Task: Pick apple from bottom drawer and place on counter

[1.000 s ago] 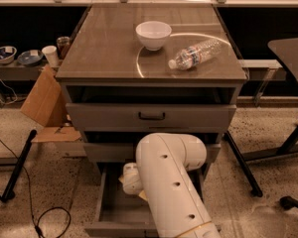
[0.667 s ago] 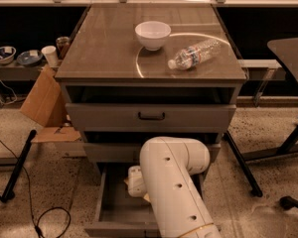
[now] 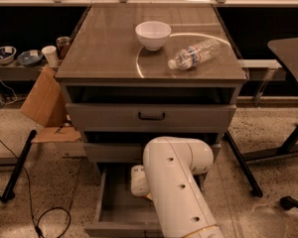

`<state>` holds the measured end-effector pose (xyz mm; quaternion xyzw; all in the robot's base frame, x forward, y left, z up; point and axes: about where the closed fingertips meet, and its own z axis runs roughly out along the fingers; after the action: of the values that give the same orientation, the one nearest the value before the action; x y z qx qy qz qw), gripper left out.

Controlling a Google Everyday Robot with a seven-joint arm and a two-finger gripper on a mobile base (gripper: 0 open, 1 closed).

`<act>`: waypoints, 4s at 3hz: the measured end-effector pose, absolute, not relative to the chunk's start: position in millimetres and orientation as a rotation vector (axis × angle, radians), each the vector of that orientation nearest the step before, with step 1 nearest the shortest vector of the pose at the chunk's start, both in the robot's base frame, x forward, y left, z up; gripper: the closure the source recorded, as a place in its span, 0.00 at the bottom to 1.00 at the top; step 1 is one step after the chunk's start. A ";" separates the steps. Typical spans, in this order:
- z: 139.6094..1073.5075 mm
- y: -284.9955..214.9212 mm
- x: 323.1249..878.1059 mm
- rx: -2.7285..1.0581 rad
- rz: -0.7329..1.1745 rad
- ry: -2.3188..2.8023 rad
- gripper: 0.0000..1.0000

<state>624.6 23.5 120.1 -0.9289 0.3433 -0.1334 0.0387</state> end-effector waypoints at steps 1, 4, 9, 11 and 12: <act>140.7 14.3 625.7 -2.827 -0.450 1.074 0.50; 199.6 5.7 594.5 -2.780 -0.520 1.035 1.00; 472.3 -101.2 455.3 -2.872 -0.301 0.652 1.00; 525.4 -146.4 409.3 -2.952 -0.393 0.669 1.00; 581.8 -129.8 438.1 -2.885 -0.510 0.671 1.00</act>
Offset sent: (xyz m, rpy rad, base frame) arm -0.0013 -0.0114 0.0603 0.0043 -0.0686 -0.0134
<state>438.1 -129.8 581.8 -0.9576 0.2227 -0.1694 0.0680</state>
